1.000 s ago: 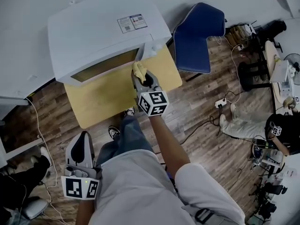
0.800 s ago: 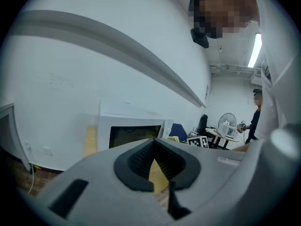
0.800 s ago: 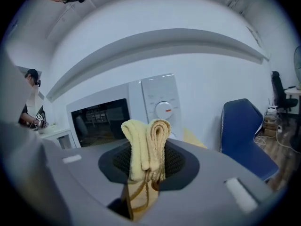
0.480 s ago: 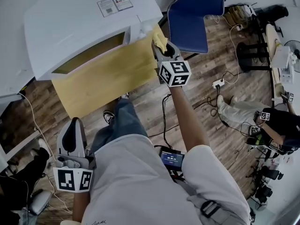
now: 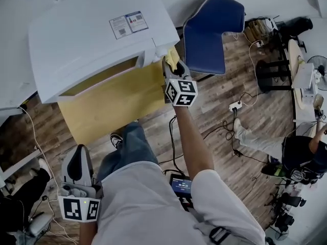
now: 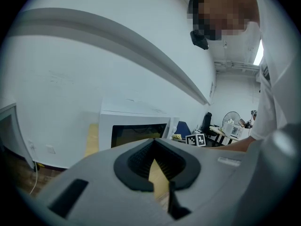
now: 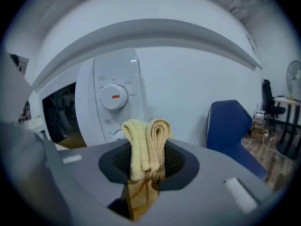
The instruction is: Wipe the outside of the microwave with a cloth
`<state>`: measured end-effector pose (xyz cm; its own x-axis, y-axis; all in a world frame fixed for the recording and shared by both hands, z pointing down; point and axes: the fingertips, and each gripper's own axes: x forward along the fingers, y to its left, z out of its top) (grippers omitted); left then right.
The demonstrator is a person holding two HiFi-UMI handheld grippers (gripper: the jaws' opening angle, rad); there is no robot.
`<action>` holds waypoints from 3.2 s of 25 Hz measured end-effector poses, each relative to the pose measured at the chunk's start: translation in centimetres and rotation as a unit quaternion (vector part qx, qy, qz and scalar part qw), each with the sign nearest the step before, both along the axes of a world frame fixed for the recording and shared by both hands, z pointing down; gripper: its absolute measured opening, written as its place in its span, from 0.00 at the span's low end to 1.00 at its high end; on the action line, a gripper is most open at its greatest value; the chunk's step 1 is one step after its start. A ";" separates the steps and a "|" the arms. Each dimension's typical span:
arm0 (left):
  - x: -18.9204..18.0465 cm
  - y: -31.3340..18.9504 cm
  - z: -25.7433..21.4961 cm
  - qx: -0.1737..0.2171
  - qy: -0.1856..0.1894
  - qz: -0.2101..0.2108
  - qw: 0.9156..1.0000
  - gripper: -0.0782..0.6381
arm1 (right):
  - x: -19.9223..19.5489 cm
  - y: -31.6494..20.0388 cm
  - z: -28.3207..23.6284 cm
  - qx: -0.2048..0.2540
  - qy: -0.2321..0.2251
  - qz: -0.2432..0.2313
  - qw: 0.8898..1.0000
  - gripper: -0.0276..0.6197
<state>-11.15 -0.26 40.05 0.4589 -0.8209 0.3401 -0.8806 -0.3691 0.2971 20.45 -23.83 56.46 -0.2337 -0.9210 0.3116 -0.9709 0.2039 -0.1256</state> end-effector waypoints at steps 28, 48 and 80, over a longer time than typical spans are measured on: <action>-2.3 4.1 -1.9 0.034 -0.046 0.005 0.998 0.10 | -7.1 4.6 1.6 0.015 -0.123 0.054 0.991 0.22; -8.2 8.1 -2.9 0.033 -0.075 -0.032 0.996 0.10 | -20.1 6.2 3.4 0.011 -0.154 0.019 0.988 0.22; -10.2 9.5 -1.6 0.011 -0.066 -0.060 0.996 0.10 | -35.2 10.2 3.7 -0.027 -0.189 -0.107 0.976 0.22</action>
<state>-21.33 9.20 38.45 0.3090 -0.8755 0.3716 -0.9497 -0.2633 0.1693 -14.75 -13.65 60.13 -0.5268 -0.8230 0.2124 -0.7892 0.3808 -0.4819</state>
